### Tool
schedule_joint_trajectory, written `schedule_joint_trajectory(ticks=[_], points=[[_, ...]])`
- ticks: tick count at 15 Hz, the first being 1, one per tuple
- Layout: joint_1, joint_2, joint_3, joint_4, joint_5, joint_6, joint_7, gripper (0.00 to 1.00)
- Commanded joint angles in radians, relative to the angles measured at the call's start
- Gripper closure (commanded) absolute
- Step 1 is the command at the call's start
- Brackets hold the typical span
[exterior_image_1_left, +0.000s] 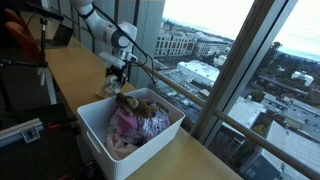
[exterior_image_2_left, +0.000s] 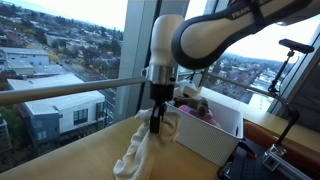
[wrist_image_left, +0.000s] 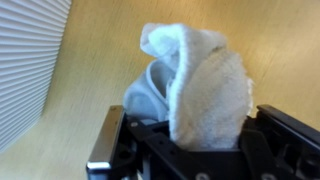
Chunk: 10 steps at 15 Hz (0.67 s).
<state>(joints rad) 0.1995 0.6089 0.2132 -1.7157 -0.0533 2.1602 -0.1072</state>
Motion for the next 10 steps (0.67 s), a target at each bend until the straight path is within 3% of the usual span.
schedule_joint_trajectory(ticks=[1, 10], points=[[-0.033, -0.191, -0.029, -0.076, 0.033, 0.01, 0.034, 1.0], [-0.212, -0.452, -0.182, -0.036, 0.087, -0.052, 0.05, 1.0]])
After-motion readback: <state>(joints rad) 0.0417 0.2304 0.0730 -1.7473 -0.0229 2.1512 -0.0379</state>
